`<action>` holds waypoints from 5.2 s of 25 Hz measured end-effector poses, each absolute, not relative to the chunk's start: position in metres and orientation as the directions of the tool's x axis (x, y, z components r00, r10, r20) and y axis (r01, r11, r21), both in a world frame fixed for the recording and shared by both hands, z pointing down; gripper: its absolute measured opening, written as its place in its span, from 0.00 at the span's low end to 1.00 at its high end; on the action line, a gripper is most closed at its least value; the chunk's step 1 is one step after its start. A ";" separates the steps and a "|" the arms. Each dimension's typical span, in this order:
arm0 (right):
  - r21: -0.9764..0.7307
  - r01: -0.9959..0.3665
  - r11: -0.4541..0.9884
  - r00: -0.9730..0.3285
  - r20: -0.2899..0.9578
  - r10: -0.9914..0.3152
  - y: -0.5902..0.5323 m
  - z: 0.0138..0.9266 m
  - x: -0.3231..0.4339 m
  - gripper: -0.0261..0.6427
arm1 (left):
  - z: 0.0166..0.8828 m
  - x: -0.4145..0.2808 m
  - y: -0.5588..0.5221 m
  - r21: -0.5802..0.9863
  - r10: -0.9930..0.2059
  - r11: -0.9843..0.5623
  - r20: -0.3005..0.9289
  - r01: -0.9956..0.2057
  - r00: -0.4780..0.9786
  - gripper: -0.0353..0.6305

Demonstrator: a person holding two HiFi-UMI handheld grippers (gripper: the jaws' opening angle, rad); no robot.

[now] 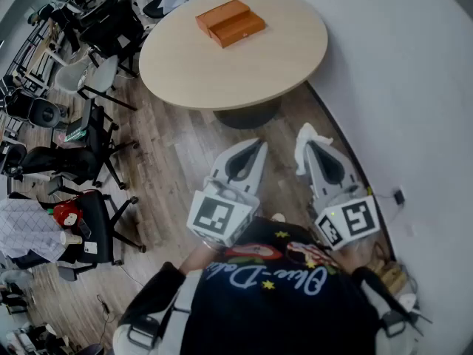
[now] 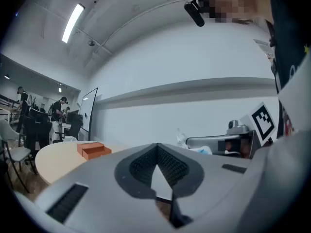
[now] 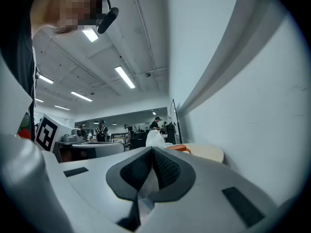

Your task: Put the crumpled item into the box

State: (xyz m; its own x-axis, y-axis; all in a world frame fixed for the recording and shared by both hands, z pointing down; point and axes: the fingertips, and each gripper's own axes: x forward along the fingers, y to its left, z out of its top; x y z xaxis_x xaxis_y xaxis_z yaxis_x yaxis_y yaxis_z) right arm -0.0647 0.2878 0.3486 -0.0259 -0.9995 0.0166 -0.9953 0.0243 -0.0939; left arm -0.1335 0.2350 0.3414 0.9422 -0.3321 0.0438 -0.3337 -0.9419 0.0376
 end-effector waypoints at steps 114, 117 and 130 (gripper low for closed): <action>-0.090 -0.961 0.261 -0.268 0.077 -0.960 -0.094 0.329 0.107 0.04 | 0.342 0.027 -0.137 0.098 -0.532 -0.840 0.045 -0.534 0.845 0.04; -0.095 -0.949 0.300 -0.307 0.076 -0.949 -0.109 0.329 0.119 0.04 | 0.341 0.036 -0.147 0.102 -0.571 -0.813 0.054 -0.573 0.819 0.04; -0.128 -0.899 0.418 -0.430 0.078 -0.900 -0.171 0.332 0.188 0.04 | 0.337 0.088 -0.193 0.055 -0.707 -0.701 0.077 -0.711 0.703 0.04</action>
